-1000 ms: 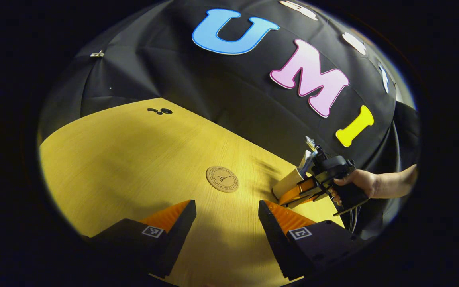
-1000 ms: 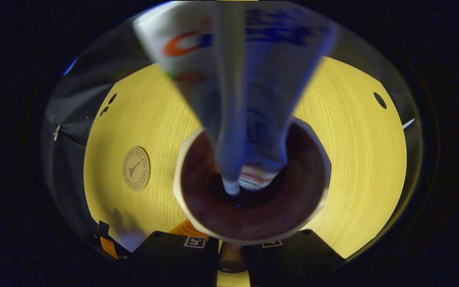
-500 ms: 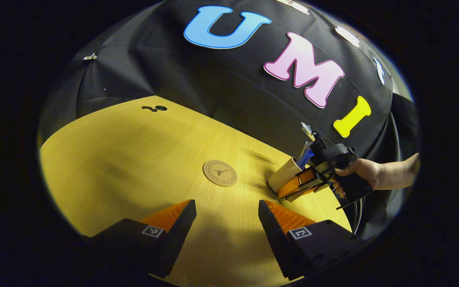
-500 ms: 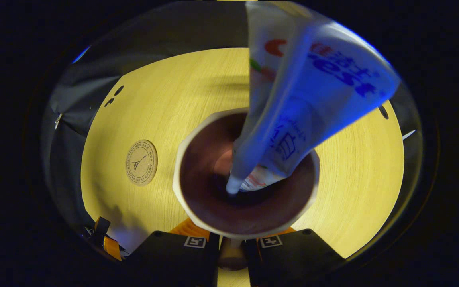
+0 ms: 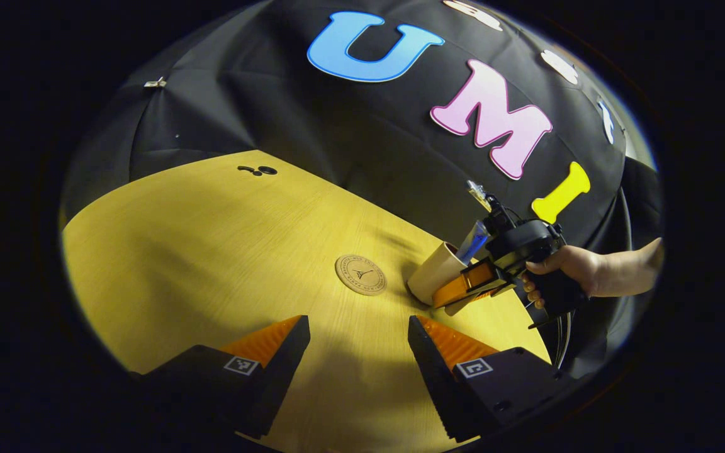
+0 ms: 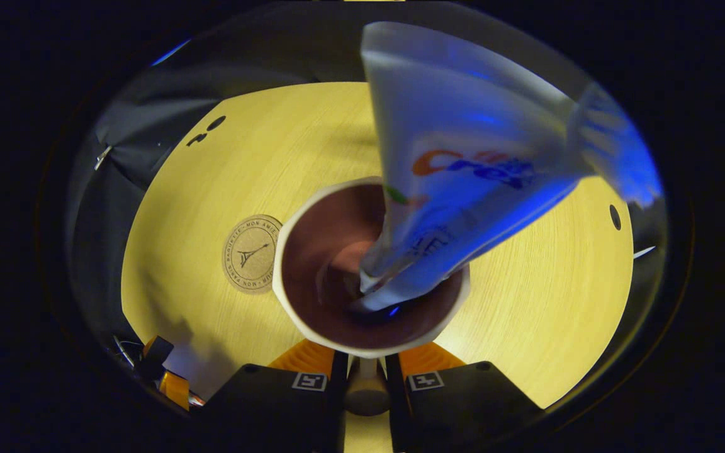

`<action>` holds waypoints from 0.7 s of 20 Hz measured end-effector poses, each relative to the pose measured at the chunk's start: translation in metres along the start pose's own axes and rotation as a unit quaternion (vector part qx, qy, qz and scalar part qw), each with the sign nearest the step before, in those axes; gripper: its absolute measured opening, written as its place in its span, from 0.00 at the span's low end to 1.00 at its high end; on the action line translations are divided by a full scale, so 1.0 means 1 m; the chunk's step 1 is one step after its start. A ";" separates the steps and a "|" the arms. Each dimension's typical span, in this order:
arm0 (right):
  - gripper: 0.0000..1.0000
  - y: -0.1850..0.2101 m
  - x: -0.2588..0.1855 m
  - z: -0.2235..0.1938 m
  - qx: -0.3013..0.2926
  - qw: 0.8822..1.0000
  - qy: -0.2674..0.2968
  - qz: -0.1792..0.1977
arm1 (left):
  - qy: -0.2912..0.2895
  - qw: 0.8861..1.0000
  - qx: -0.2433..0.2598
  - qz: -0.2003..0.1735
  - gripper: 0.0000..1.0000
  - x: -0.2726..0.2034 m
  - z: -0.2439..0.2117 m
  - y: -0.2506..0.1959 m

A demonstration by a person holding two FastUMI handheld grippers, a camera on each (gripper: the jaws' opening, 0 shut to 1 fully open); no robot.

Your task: Put the toothbrush and toothpaste on the desktop into the cup, then pick up the cup and place it on the coaster on the desktop.

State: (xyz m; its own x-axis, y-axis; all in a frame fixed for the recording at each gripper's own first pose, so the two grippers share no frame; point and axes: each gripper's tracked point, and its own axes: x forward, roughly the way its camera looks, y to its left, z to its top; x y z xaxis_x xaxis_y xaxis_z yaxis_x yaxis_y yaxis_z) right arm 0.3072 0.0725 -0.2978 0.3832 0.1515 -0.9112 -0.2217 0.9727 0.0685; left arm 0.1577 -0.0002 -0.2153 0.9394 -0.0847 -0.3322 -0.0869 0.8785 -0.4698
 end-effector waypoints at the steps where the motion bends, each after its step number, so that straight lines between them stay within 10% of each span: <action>1: 0.31 0.005 -0.002 0.002 -0.001 1.000 -0.001 0.003 | -0.001 1.000 -0.002 0.002 0.98 -0.002 0.001 0.003; 14: 0.31 0.101 -0.001 0.032 -0.076 0.996 -0.033 0.031 | -0.017 1.000 -0.003 -0.008 0.98 -0.014 0.018 0.010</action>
State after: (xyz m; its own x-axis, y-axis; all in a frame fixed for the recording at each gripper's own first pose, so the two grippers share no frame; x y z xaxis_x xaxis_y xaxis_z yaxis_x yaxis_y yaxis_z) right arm 0.3134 0.1759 -0.2771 0.4221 0.2261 -0.8779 -0.3773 0.9244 0.0567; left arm 0.1496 0.0187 -0.2007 0.9516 -0.0821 -0.2962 -0.0736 0.8748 -0.4789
